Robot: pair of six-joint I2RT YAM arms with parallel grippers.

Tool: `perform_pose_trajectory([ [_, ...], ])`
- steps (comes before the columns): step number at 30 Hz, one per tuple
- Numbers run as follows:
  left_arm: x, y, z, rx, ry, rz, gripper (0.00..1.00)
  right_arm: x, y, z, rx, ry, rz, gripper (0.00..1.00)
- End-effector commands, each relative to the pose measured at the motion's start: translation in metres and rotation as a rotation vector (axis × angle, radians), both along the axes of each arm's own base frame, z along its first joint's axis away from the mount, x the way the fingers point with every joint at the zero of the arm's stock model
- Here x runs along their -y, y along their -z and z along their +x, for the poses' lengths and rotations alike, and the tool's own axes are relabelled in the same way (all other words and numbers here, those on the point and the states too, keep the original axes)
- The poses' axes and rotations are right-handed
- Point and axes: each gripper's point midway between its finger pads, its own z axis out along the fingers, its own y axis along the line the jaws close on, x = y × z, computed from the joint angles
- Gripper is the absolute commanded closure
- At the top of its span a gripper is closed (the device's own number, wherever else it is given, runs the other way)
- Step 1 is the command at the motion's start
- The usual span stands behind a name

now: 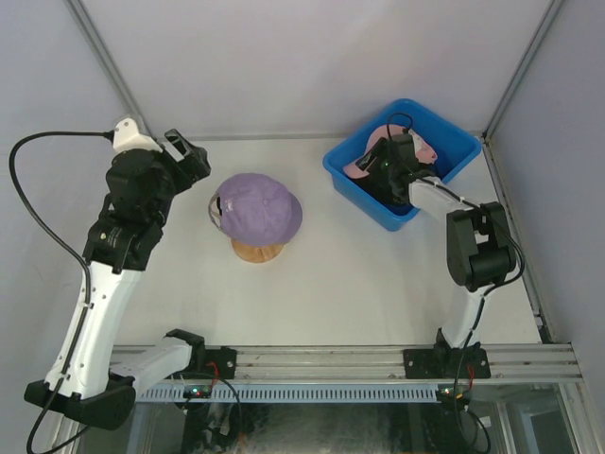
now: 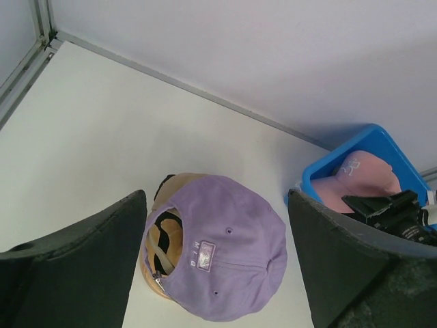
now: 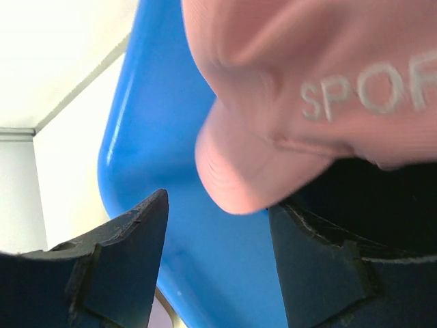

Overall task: Stack the hats
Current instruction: Pick up the hat from the bin.

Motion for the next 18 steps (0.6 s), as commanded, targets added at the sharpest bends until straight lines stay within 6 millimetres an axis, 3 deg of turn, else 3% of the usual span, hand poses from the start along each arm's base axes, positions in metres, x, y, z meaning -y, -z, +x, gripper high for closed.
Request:
perform_pose_trajectory([
  [1, 0.0, -0.01, 0.003, 0.06, 0.004, 0.017, 0.13, -0.003, -0.029, 0.03, 0.095, 0.031, 0.03, 0.41],
  [6, 0.003, -0.009, 0.007, 0.064, 0.014, 0.026, 0.13, -0.006, -0.021, 0.043, 0.087, 0.037, 0.035, 0.51],
  [17, 0.007, -0.006, 0.009, 0.055, 0.032, 0.021, 0.14, -0.005, -0.028, 0.045, 0.106, 0.011, 0.027, 1.0],
  [18, 0.007, -0.006, 0.008, 0.059, 0.032, 0.017, 0.14, -0.006, -0.032, 0.044, 0.113, 0.007, 0.024, 1.0],
])
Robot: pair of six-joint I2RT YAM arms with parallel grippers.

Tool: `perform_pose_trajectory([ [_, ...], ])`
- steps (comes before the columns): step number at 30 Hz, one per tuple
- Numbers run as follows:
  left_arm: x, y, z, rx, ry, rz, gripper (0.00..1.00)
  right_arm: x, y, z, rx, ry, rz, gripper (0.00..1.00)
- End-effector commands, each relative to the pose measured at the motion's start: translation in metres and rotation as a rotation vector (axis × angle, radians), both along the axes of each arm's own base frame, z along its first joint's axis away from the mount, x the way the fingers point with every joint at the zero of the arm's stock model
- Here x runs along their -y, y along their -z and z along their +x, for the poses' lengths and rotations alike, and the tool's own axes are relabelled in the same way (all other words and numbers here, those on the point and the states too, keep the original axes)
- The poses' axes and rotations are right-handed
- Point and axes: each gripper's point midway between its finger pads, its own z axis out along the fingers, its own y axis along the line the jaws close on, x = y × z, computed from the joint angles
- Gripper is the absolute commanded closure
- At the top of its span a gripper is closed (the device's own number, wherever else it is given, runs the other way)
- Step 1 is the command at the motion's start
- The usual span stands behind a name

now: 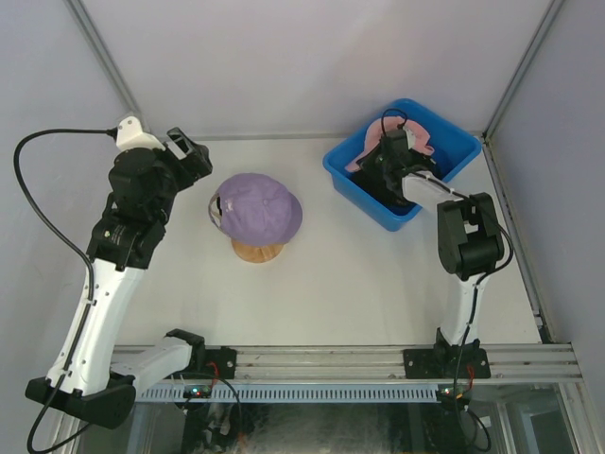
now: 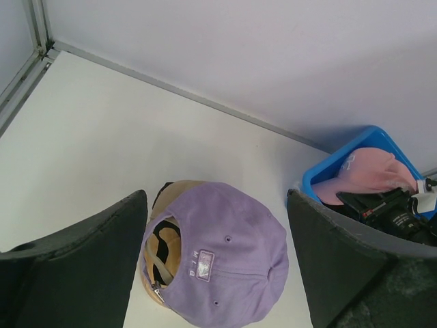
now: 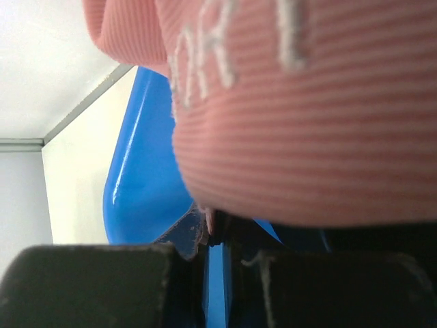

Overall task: Stack the hats
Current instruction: Pick up the hat from the bin.

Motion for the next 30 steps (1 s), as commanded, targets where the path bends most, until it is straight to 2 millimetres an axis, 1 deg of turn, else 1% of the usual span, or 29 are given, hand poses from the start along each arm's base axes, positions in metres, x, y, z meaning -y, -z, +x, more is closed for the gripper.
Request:
perform_pose_trajectory([
  [1, 0.005, -0.008, 0.0, 0.04, 0.023, -0.008, 0.14, 0.002, -0.044, 0.008, 0.101, -0.009, -0.002, 1.0],
  [8, 0.006, -0.008, -0.002, 0.046, 0.03, -0.019, 0.14, 0.004, -0.076, -0.003, 0.156, -0.035, -0.03, 1.0],
  [14, 0.007, -0.013, -0.002, 0.057, 0.039, -0.019, 0.14, 0.006, -0.115, -0.013, 0.235, -0.062, -0.024, 1.0],
  [19, 0.013, -0.018, -0.002, 0.06, 0.065, -0.027, 0.14, 0.01, -0.146, -0.018, 0.299, -0.078, 0.009, 1.0],
  [22, 0.015, -0.02, -0.003, 0.062, 0.08, -0.031, 0.14, 0.01, -0.165, -0.025, 0.333, -0.103, 0.031, 1.0],
  [24, 0.017, -0.021, -0.004, 0.064, 0.091, -0.035, 0.14, 0.009, -0.18, -0.031, 0.362, -0.128, 0.052, 1.0],
  [26, 0.021, -0.024, -0.006, 0.066, 0.117, -0.04, 0.14, 0.005, -0.199, -0.039, 0.402, -0.168, 0.089, 1.0],
  [28, 0.026, -0.027, -0.007, 0.07, 0.145, -0.047, 0.14, -0.002, -0.219, -0.051, 0.439, -0.226, 0.136, 1.0],
  [30, 0.032, -0.031, -0.009, 0.074, 0.179, -0.057, 0.13, -0.013, -0.243, -0.068, 0.481, -0.31, 0.197, 1.0],
])
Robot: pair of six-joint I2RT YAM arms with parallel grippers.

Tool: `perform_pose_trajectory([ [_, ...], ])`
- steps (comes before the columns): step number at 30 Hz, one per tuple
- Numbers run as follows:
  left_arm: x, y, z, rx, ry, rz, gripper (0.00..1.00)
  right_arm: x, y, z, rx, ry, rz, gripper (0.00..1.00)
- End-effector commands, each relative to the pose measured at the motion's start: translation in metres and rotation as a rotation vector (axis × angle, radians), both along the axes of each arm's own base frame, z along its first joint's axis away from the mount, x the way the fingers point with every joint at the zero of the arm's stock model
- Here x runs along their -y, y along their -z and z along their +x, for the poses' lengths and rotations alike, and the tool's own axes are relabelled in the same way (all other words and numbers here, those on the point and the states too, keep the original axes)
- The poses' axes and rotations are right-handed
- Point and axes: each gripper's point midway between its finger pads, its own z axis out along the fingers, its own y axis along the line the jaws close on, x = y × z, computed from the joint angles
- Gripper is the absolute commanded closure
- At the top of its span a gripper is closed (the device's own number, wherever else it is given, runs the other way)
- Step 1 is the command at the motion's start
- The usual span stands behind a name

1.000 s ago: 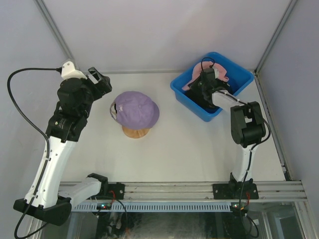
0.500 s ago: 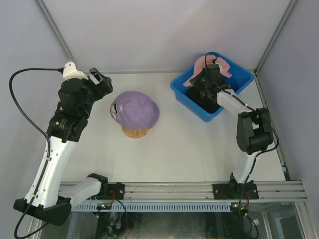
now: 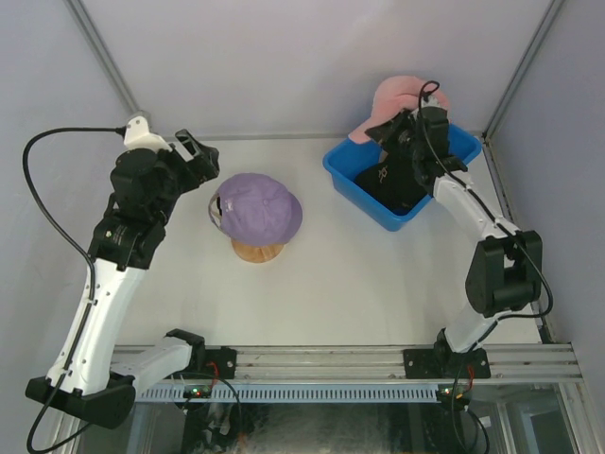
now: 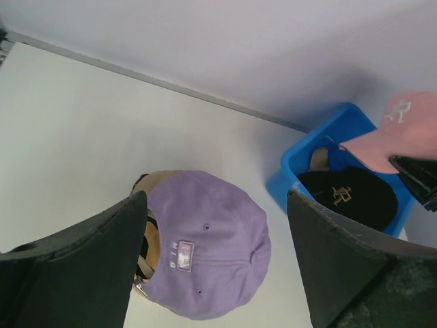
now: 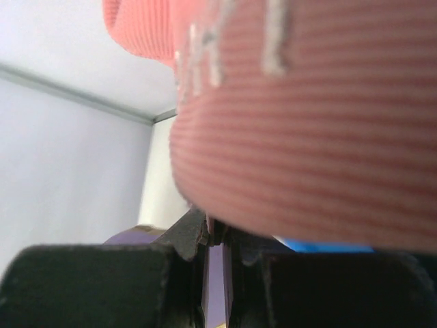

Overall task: Stack the hats
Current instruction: Pick up the hat from the bin, then stack the hat on the hat.

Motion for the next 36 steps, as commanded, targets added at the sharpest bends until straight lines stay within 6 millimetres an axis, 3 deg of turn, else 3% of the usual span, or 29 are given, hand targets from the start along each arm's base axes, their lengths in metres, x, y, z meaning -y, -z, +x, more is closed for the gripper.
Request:
perform_pose_trajectory([
  [1, 0.017, -0.036, -0.009, 0.079, 0.099, -0.048, 0.13, -0.027, -0.101, -0.041, 0.232, -0.221, 0.142, 1.0],
  [5, 0.034, -0.047, -0.014, 0.093, 0.194, -0.084, 0.13, -0.057, -0.142, -0.093, 0.287, -0.46, 0.243, 1.0],
  [12, 0.076, -0.064, -0.028, 0.116, 0.416, -0.217, 0.12, -0.107, -0.207, -0.214, 0.424, -0.865, 0.322, 1.0],
  [15, 0.092, -0.068, -0.042, 0.121, 0.521, -0.272, 0.12, -0.119, -0.228, -0.262, 0.468, -1.004, 0.361, 1.0],
  [20, 0.097, -0.077, -0.067, 0.14, 0.587, -0.362, 0.1, -0.131, -0.254, -0.327, 0.508, -1.169, 0.455, 1.0],
  [28, 0.109, -0.118, -0.127, 0.285, 0.816, -0.6, 0.05, -0.125, -0.279, -0.391, 0.534, -1.31, 0.616, 1.0],
  [36, 0.114, -0.14, -0.177, 0.347, 1.041, -0.79, 0.05, -0.127, -0.286, -0.423, 0.538, -1.397, 0.727, 1.0],
])
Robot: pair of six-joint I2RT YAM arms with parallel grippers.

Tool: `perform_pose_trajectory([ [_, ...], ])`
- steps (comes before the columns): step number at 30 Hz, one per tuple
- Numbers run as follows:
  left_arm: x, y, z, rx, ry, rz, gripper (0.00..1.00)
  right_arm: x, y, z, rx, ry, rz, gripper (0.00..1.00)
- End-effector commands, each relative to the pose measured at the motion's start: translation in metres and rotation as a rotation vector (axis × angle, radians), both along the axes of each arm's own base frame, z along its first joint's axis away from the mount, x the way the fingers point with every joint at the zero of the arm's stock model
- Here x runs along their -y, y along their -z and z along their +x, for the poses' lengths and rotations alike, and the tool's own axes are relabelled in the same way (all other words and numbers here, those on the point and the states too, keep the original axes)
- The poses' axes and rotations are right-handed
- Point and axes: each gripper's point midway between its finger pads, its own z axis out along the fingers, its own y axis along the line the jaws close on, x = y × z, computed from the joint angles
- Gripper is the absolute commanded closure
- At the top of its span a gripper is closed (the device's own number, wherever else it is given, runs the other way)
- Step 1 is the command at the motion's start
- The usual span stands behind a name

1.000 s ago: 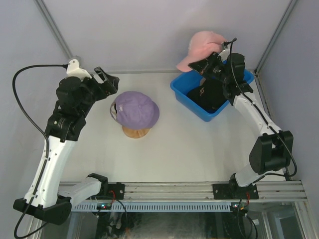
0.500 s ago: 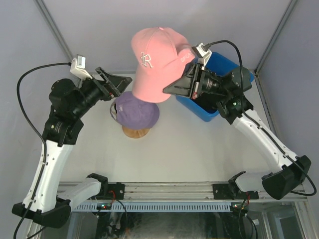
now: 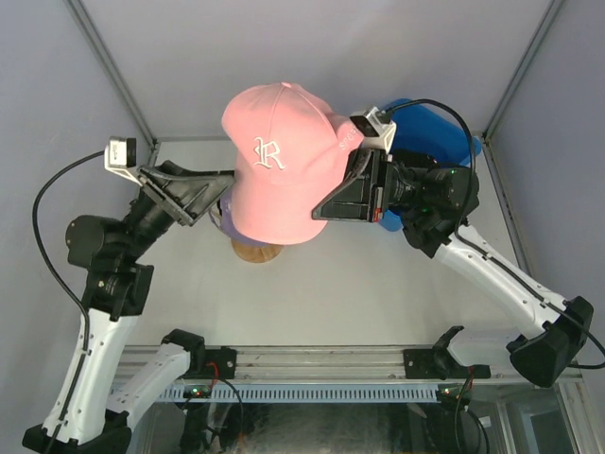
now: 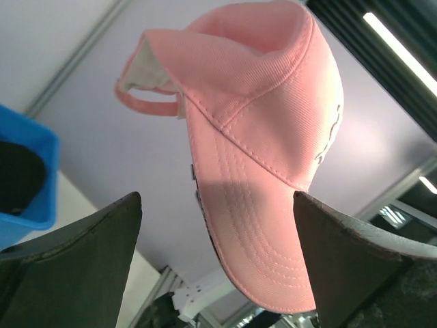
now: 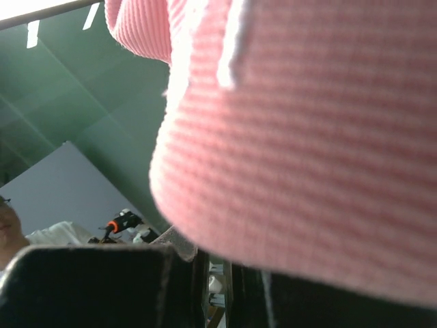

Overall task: Stack the hats
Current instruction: Stack the hat on the hat.

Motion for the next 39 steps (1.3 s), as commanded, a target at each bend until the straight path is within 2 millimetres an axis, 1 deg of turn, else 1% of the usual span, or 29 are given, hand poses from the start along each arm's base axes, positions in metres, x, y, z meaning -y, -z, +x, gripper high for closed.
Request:
perform_pose_trajectory([
  [1, 0.003, -0.024, -0.038, 0.068, 0.177, -0.11, 0.06, 0.014, -0.03, -0.03, 0.051, -0.055, 0.139, 1.0],
  [5, 0.003, -0.021, -0.046, 0.058, 0.207, -0.128, 0.07, 0.012, -0.034, -0.037, 0.028, -0.101, 0.172, 1.0],
  [10, 0.0, -0.034, -0.061, 0.111, 0.256, -0.189, 0.09, 0.003, -0.03, -0.04, -0.005, -0.155, 0.175, 1.0],
  [16, -0.003, -0.05, -0.078, 0.18, 0.321, -0.247, 0.14, -0.008, -0.018, -0.031, -0.062, -0.188, 0.174, 1.0],
  [19, -0.001, -0.052, -0.082, 0.195, 0.355, -0.26, 0.2, -0.013, -0.014, -0.026, -0.086, -0.206, 0.18, 1.0],
  [22, 0.0, -0.052, -0.085, 0.207, 0.377, -0.268, 0.3, -0.016, -0.01, -0.02, -0.109, -0.222, 0.186, 1.0],
  [25, 0.001, -0.05, -0.082, 0.205, 0.379, -0.275, 0.47, -0.018, -0.006, -0.01, -0.142, -0.232, 0.183, 1.0],
  [26, 0.0, -0.05, -0.082, 0.211, 0.38, -0.28, 0.55, -0.018, -0.004, -0.007, -0.152, -0.235, 0.183, 1.0],
  [27, 0.001, -0.05, -0.081, 0.215, 0.383, -0.284, 0.65, -0.018, -0.004, -0.004, -0.161, -0.235, 0.187, 1.0],
  [29, 0.001, -0.051, -0.079, 0.218, 0.382, -0.289, 0.96, -0.017, -0.003, 0.003, -0.176, -0.23, 0.191, 1.0],
  [30, 0.001, -0.051, -0.076, 0.218, 0.374, -0.292, 0.99, -0.017, -0.002, 0.008, -0.185, -0.222, 0.189, 1.0],
  [33, -0.001, -0.051, -0.065, 0.218, 0.322, -0.319, 1.0, -0.012, -0.002, 0.022, -0.211, -0.185, 0.197, 1.0],
  [34, -0.003, -0.052, -0.061, 0.218, 0.302, -0.331, 1.0, -0.013, 0.004, 0.031, -0.241, -0.161, 0.186, 1.0],
  [36, -0.005, -0.053, -0.051, 0.214, 0.258, -0.347, 1.0, -0.008, 0.01, 0.047, -0.279, -0.096, 0.18, 0.93],
  [38, -0.008, -0.052, -0.037, 0.196, 0.192, -0.364, 1.0, -0.002, 0.016, 0.063, -0.298, -0.021, 0.164, 0.87],
  [39, -0.009, -0.05, -0.032, 0.191, 0.163, -0.361, 1.0, -0.001, 0.019, 0.067, -0.307, 0.004, 0.153, 0.85],
])
